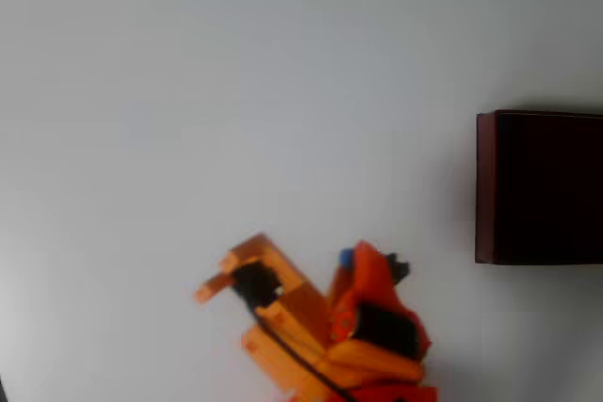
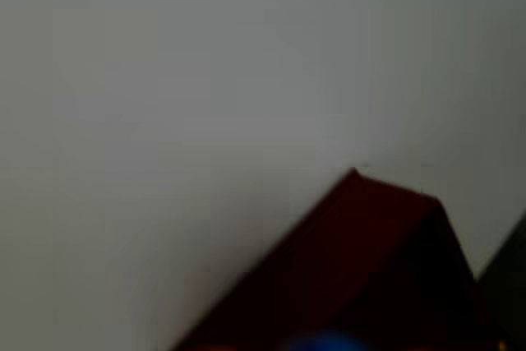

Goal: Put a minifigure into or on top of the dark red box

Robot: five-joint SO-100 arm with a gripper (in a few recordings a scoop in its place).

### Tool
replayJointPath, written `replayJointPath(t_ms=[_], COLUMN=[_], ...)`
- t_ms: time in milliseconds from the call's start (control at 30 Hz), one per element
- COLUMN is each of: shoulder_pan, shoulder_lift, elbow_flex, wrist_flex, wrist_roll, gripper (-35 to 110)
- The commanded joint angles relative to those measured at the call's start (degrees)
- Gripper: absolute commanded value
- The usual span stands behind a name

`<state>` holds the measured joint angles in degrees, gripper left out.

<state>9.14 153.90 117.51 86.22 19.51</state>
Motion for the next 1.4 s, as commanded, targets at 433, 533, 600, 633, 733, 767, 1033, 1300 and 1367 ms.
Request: replayJointPath(t_ms=[433,533,600,633,733,767,1033,1300,1367], shoulder_pan=[29.18,30.67,31.55,31.9,32.08,32.34,29.36,9.23,0.97], shoulder_lift=[-35.77,-45.53,-50.98,-53.35,-59.24,-61.26,-59.77,-26.89,-17.84], elbow_flex=[-4.04,-7.91,-9.76,-10.46,-12.74,-13.97,-14.06,-1.76,1.67], wrist_flex=[-37.0,-39.2,-39.46,-39.46,-38.67,-37.44,-30.41,-19.07,-15.47], wrist_roll=[-7.65,-7.47,-7.29,-6.86,-5.98,-5.19,-6.86,-17.14,-19.86], gripper=[0,0,0,0,6,10,18,18,17])
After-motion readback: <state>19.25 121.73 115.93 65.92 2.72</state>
